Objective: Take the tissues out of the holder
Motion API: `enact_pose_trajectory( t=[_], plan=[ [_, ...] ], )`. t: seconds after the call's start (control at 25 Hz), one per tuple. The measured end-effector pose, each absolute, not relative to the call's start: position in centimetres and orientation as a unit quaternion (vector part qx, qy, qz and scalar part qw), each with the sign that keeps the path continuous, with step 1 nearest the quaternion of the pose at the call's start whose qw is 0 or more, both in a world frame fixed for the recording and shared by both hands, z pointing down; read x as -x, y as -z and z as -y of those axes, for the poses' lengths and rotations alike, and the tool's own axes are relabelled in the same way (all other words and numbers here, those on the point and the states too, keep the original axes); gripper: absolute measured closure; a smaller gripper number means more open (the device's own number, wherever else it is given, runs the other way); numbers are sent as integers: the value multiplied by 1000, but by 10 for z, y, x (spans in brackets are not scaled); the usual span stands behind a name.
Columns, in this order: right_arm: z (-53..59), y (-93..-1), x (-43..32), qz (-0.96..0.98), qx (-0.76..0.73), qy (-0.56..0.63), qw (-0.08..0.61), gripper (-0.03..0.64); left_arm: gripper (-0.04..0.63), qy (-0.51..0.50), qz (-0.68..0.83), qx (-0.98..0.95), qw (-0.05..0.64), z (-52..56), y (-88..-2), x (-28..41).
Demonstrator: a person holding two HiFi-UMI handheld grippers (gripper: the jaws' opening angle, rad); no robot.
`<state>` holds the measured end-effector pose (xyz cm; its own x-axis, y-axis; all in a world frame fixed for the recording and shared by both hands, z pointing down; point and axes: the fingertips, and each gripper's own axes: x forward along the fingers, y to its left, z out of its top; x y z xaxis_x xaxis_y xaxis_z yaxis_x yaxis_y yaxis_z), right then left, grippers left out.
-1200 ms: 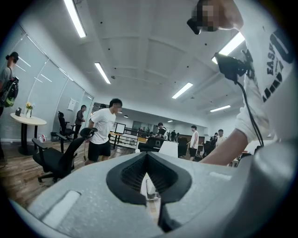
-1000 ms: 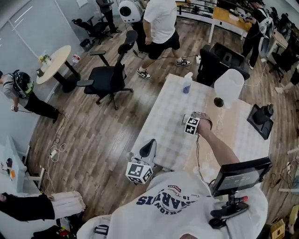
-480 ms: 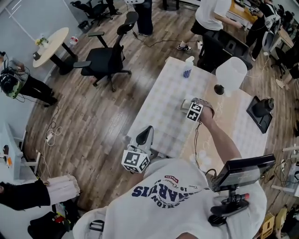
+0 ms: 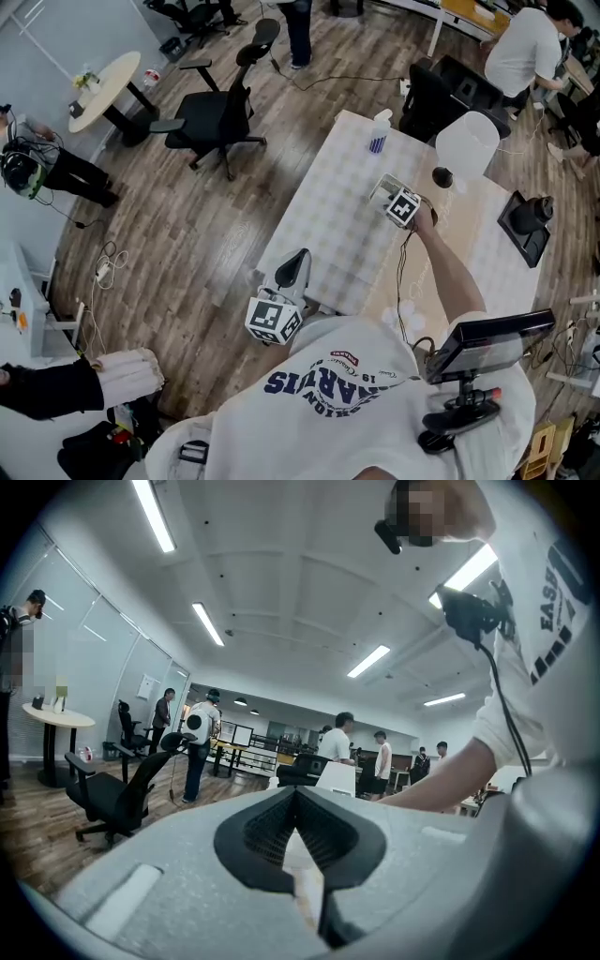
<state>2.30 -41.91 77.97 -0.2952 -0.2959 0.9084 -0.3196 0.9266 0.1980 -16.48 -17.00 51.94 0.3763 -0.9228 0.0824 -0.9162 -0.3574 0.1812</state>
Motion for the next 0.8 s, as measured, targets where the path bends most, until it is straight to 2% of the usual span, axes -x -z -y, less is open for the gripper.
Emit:
enact_pose_trajectory(
  t=[0.24, 0.8],
  plan=[
    [441, -772, -38, 808, -221, -41, 545, 506, 594, 12, 552, -828, 100, 173, -521, 163],
    [429, -688, -49, 819, -249, 29, 517, 506, 594, 9, 502, -860, 96, 202, -523, 132]
  ],
)
